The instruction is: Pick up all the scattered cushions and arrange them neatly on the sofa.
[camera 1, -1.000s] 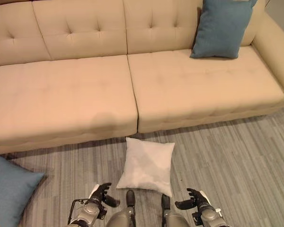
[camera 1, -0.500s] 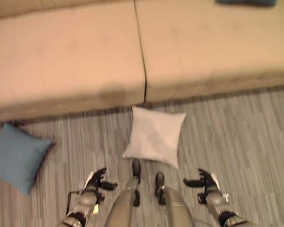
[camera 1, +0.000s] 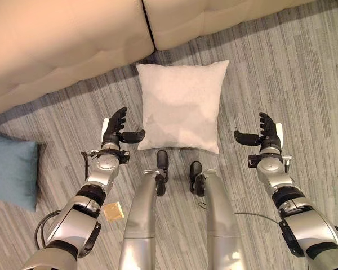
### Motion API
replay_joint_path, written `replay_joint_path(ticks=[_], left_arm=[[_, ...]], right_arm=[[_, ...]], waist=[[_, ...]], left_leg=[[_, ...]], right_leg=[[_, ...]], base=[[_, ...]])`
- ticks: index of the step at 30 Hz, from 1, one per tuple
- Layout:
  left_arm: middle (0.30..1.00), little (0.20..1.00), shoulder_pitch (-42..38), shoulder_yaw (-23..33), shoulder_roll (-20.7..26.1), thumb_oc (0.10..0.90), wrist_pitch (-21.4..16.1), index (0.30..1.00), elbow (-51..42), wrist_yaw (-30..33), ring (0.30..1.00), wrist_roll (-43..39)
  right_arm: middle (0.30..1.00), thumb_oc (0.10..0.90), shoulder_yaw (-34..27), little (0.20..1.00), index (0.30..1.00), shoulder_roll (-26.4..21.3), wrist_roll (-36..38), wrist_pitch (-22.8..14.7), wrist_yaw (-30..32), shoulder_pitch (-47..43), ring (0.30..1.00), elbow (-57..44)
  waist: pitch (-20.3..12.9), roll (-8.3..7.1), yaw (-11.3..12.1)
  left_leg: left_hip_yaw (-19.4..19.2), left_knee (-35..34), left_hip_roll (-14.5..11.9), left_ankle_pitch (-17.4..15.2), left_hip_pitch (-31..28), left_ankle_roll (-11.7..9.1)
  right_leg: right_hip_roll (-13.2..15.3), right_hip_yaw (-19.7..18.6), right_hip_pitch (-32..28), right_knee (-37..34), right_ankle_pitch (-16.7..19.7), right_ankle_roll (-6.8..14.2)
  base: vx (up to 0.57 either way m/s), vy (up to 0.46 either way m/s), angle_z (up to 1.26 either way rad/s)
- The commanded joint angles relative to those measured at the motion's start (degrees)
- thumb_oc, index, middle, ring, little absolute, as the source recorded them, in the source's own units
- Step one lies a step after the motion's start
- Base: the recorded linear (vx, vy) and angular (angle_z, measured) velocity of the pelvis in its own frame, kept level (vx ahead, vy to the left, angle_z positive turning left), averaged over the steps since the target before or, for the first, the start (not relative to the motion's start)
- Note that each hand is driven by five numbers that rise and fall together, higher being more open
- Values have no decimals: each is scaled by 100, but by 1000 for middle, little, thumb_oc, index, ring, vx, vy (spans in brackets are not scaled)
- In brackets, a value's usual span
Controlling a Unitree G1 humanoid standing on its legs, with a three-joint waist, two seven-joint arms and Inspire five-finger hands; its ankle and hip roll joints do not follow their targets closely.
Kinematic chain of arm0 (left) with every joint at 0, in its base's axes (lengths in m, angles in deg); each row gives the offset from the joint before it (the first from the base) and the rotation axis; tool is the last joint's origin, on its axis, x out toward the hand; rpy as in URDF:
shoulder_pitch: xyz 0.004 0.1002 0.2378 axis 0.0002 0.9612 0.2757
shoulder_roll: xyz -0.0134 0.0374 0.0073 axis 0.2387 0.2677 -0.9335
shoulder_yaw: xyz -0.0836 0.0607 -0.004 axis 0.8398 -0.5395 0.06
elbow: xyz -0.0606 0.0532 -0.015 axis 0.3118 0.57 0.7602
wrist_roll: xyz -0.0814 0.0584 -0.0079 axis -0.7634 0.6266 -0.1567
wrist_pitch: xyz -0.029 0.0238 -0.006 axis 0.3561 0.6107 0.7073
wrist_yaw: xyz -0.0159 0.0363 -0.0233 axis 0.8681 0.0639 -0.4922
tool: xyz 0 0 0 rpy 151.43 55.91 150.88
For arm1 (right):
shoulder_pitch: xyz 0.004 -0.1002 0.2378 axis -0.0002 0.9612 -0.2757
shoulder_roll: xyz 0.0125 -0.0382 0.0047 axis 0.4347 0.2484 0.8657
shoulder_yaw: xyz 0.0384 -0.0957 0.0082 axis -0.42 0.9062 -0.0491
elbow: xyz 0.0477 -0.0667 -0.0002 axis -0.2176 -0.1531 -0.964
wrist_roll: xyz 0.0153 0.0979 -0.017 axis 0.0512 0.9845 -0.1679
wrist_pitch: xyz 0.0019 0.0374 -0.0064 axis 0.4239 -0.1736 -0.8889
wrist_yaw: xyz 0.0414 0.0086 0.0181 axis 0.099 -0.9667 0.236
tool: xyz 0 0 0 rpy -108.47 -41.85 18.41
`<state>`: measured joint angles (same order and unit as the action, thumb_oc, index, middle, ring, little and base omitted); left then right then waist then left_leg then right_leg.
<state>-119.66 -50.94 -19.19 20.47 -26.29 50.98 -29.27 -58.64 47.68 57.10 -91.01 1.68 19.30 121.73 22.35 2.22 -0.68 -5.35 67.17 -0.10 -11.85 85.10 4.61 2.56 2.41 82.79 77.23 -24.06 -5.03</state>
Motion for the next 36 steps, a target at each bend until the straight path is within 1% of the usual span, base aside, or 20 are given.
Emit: replay_joint_path(ticks=[1, 2, 4, 5, 6, 7, 8, 9, 11, 12, 16, 20, 22, 23, 24, 25, 26, 31, 33, 36], left_arm=[[900, 900, 425, 352, 235, 800, -191, 900, -240, 305, 900, -144], [900, 900, 429, 352, 236, 800, -187, 900, -246, 307, 900, -143], [900, 900, 555, 435, 320, 800, -240, 900, -495, 393, 900, -239], [900, 900, 557, 436, 320, 800, -237, 900, -499, 395, 900, -239], [900, 900, 628, 471, 323, 800, -231, 900, -570, 421, 900, -276], [900, 900, 676, 529, 366, 800, -271, 900, -635, 484, 900, -343], [900, 900, 695, 555, 386, 800, -260, 900, -664, 495, 900, -377], [900, 900, 691, 558, 388, 800, -258, 900, -666, 495, 900, -377], [900, 900, 654, 568, 466, 800, -248, 900, -669, 514, 900, -419], [900, 900, 731, 548, 536, 800, -264, 900, -723, 531, 900, -441], [900, 900, 823, 440, 636, 800, -297, 900, -866, 580, 900, -495], [900, 900, 873, 288, 683, 800, -287, 900, -971, 635, 900, -496], [900, 900, 843, 173, 704, 800, -275, 900, -1065, 650, 900, -515], [900, 900, 846, 175, 704, 800, -274, 900, -1065, 650, 900, -515], [900, 900, 684, 48, 822, 800, -268, 900, -1162, 666, 900, -532], [900, 900, 686, 48, 822, 800, -268, 900, -1162, 666, 900, -532], [900, 900, 590, -31, 913, 800, -262, 900, -1219, 678, 900, -523], [900, 900, 392, -164, 1026, 800, -284, 900, -1410, 707, 900, -520], [900, 900, 222, -304, 1110, 800, -276, 900, -1564, 765, 900, -476], [900, 900, 18, -409, 1148, 800, -303, 900, -1713, 818, 900, -497]], right_arm=[[900, 800, -278, 900, 900, -350, 415, -274, 169, 374, 900, -340], [900, 800, -279, 900, 900, -350, 415, -273, 169, 378, 900, -344], [900, 800, -366, 900, 900, -480, 579, -338, 198, 339, 900, -582], [900, 800, -366, 900, 900, -481, 580, -337, 198, 340, 900, -583], [900, 800, -411, 900, 900, -509, 635, -351, 214, 358, 900, -651], [900, 800, -456, 900, 900, -580, 802, -404, 221, 305, 900, -775], [900, 800, -468, 900, 900, -615, 920, -444, 208, 264, 900, -823], [900, 800, -467, 900, 900, -615, 922, -444, 206, 256, 900, -821], [900, 800, -437, 900, 900, -717, 1163, -491, 155, 149, 900, -935], [900, 800, -398, 900, 900, -776, 1354, -526, 94, 168, 900, -1030], [900, 800, -292, 900, 900, -798, 1761, -644, 46, 131, 900, -1275], [900, 800, -137, 900, 900, -764, 2225, -752, -13, -26, 900, -1430], [900, 800, 144, 900, 900, -760, 2486, -659, -137, -215, 900, -1433], [900, 800, 149, 900, 900, -760, 2490, -660, -140, -219, 900, -1428], [900, 800, 442, 900, 900, -772, 2718, -548, -280, -415, 900, -1360], [900, 800, 444, 900, 900, -771, 2719, -549, -281, -415, 900, -1358], [900, 800, 634, 900, 900, -754, 2875, -487, -363, -550, 900, -1312], [900, 800, 1046, 900, 900, -709, 3111, -342, -552, -886, 900, -1164], [900, 800, 1465, 900, 900, -579, 3324, -217, -683, -1187, 900, -1091], [900, 800, 1911, 900, 900, -399, 3304, 5, -784, -1504, 900, -819]], waist=[[-136, 161, 12], [-156, 164, 17], [-9, 174, 24], [-5, 171, 26], [112, 152, 30], [356, 108, 38], [485, 84, 46], [498, 76, 45], [734, 41, 40], [744, -27, 45], [745, -135, 66], [745, -93, 94], [745, -55, 119], [745, -54, 116], [745, -51, 149], [745, -49, 149], [745, -44, 184], [745, -40, 250], [745, 3, 313], [745, 75, 386]], left_leg=[[557, 872, -169, -1208, 10, -154], [562, 912, -173, -1229, 50, -155], [564, 1725, -207, -1513, 474, -142], [562, 1751, -211, -1537, 476, -143], [520, 1988, -225, -1656, 482, -126], [461, 2429, -267, -1876, 486, -114], [411, 2674, -282, -1982, 486, -99], [403, 2681, -285, -1980, 486, -96], [351, 3126, -318, -2198, 486, -69], [312, 3441, -306, -2386, 486, -88], [291, 3970, -326, -2721, 486, -114], [351, 4468, -303, -2932, 486, -137], [404, 4882, -229, -3080, 486, -136], [404, 4887, -228, -3085, 486, -136], [384, 5100, -186, -3153, 486, -146], [389, 5105, -185, -3157, 486, -151], [386, 5170, -164, -3173, 486, -163], [345, 5221, -106, -3189, 486, -171], [330, 5264, -76, -3177, 486, -195], [362, 5380, -34, -3194, 486, -235]], right_leg=[[48, -242, -119, -435, 175, 390], [45, -239, -82, -399, 154, 389], [67, -210, 328, 395, -82, 364], [64, -213, 335, 426, -102, 363], [58, -234, 376, 719, -190, 340], [71, -264, 428, 1184, -387, 301], [65, -279, 443, 1463, -486, 264], [63, -287, 447, 1473, -486, 264], [49, -333, 498, 1944, -673, 224], [46, -412, 591, 2344, -839, 171], [15, -654, 715, 2974, -1075, 105], [36, -763, 717, 3506, -1314, 69], [72, -868, 717, 3962, -1505, 47], [73, -868, 717, 3967, -1510, 47], [144, -925, 717, 4197, -1633, -2], [142, -924, 717, 4202, -1634, 2], [167, -968, 717, 4310, -1651, -13], [208, -1064, 717, 4400, -1640, -36], [222, -1136, 717, 4477, -1647, -41], [241, -1179, 717, 4576, -1699, -58]], base=[[126, -23, 0], [140, -29, -8], [143, -34, -7], [129, -41, 2], [124, -50, -1], [148, -59, -6], [105, -45, -5], [68, -18, -4], [111, -28, -9], [158, -42, -7], [108, -22, 3], [73, 11, -3], [78, -7, 3], [52, -35, 11], [24, -27, 15], [22, -44, 18], [1, -18, 21], [-1, -18, 14], [-9, -22, 14], [-6, -18, 14]])
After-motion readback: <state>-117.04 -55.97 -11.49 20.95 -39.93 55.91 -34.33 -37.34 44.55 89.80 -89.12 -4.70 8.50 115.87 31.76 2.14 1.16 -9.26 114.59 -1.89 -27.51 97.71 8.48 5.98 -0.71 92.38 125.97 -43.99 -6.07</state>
